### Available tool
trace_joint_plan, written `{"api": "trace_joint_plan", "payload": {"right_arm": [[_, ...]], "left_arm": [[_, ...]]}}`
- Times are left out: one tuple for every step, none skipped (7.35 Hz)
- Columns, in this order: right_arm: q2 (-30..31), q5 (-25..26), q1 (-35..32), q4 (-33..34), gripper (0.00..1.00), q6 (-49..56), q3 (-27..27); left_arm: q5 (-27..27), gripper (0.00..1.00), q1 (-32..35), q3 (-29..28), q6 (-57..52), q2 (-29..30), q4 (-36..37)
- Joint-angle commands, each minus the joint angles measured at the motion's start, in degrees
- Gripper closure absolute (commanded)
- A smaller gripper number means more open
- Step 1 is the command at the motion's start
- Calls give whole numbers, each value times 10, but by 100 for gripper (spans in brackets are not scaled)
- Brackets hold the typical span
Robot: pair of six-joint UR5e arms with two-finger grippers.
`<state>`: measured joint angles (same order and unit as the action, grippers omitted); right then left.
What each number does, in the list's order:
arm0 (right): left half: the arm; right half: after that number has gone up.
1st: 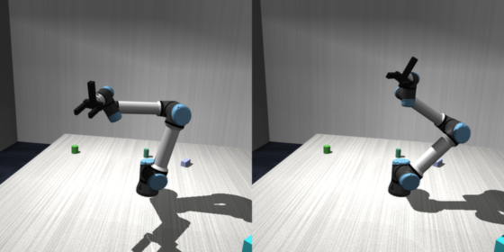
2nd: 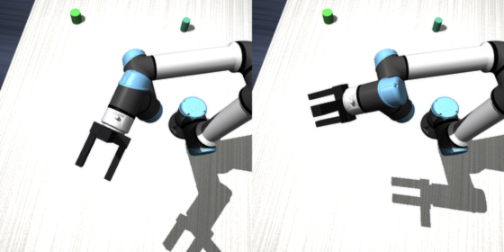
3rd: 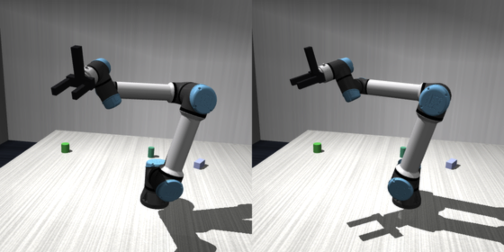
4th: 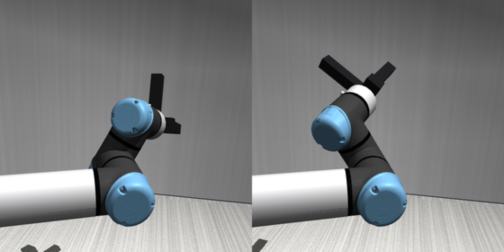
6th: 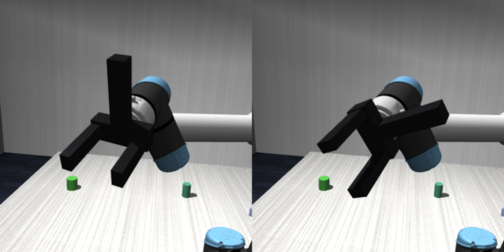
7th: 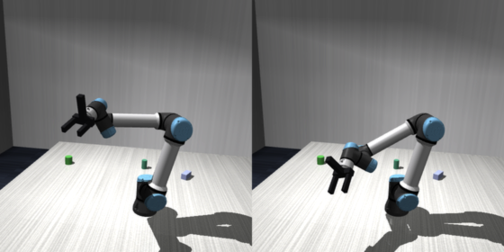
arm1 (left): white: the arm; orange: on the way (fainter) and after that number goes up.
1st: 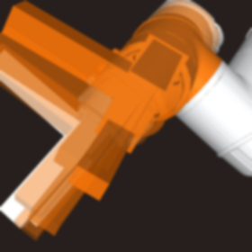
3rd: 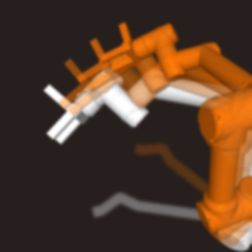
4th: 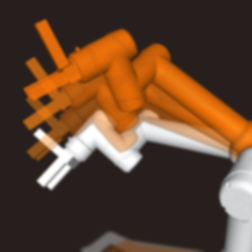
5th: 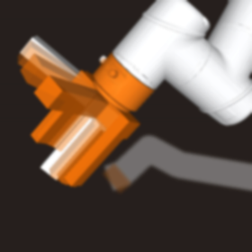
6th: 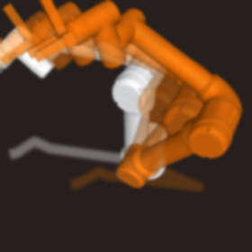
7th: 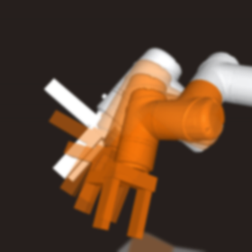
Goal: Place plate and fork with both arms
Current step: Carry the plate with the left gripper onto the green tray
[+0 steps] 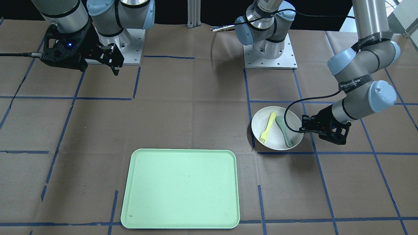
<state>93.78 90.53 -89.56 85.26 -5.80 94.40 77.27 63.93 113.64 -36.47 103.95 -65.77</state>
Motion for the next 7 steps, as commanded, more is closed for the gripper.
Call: {"api": "trace_joint_plan", "payload": {"right_arm": [[0,0,0,0,0,0,0],[0,0,0,0,0,0,0],[0,0,0,0,0,1,0],[0,0,0,-1,0,0,0],[0,0,0,-1,0,1,0],[0,0,0,0,0,0,1],[0,0,0,-1,0,0,1]], "left_arm": [[-19,100,70,-30,63,-3,-3],[-21,100,112,-61,122,5,-11],[-25,100,151,-108,157,35,-13],[-38,100,187,-159,171,82,-13],[-40,100,223,-220,189,125,-15],[-40,100,254,-279,218,163,-40],[-41,100,283,-331,255,199,-44]]}}
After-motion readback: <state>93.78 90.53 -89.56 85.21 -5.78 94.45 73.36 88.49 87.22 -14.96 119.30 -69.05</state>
